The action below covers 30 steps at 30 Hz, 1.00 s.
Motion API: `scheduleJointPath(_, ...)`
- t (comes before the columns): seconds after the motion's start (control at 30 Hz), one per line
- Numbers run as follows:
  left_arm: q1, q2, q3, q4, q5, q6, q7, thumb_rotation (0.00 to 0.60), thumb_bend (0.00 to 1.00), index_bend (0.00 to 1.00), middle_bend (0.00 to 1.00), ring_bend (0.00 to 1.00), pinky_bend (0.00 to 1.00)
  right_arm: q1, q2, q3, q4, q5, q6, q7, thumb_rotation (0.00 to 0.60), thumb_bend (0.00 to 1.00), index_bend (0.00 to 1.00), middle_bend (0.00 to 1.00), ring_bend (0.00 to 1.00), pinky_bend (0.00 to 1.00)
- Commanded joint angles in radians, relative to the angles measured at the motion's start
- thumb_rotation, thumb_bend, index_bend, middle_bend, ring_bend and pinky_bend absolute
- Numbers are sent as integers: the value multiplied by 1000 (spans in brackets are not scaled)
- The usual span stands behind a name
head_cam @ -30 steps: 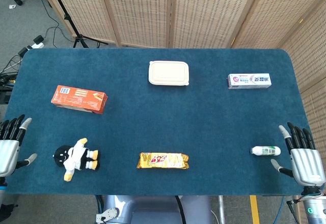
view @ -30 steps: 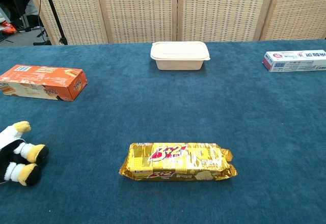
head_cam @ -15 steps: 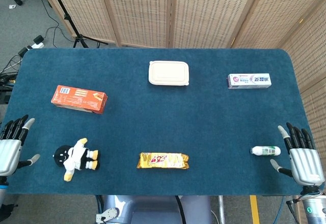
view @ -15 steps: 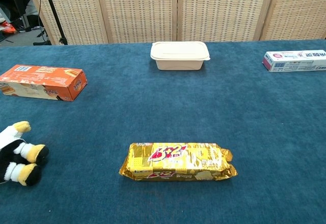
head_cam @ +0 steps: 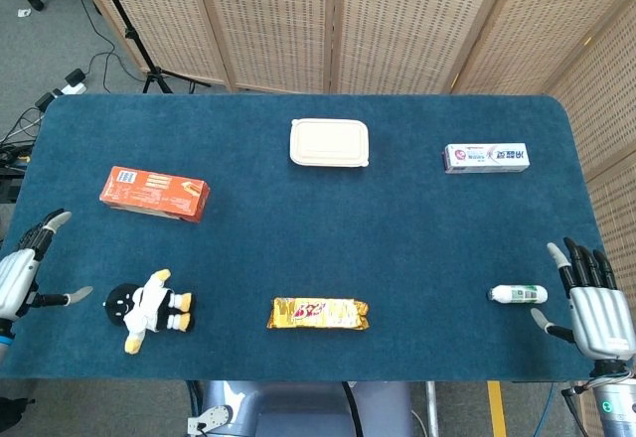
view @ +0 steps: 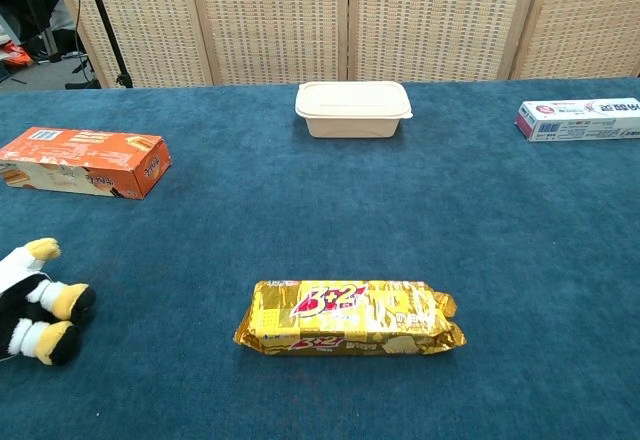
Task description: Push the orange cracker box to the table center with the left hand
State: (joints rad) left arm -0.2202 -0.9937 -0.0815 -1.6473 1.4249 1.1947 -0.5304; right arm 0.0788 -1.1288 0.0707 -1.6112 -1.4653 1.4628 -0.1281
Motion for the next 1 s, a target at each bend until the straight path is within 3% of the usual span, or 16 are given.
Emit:
scheduleJointPath(0.03,-103,101,-44,34,-47,-218,-346,600,122,0,0,0,28,0,-1,0,0,3,-2,0,600,252,46,0,0,42)
scheduleJointPath(0.23,-203,138,-74,145,-67,-449,-662,600,122,0,0,0,28,3,-3,0,2,7,-9,-4,600,255,46,0,0,42)
scheduleJointPath(0.5,-291,114,-69,319,15,-608,-940,600,121,0,0,0,28,6,-7,2,4,14,-15,-12,600,255,46,0,0,42)
scheduleJointPath(0.8,-385,-5,-26,499,76,-725,-1114,600,121,0,0,0,28,10,-13,4,8,26,-24,-25,600,251,46,0,0,42)
scheduleJointPath(1.0,-432,-83,4,594,88,-777,-1126,600,121,0,0,0,28,14,-15,5,12,34,-33,-28,600,252,46,0,0,42)
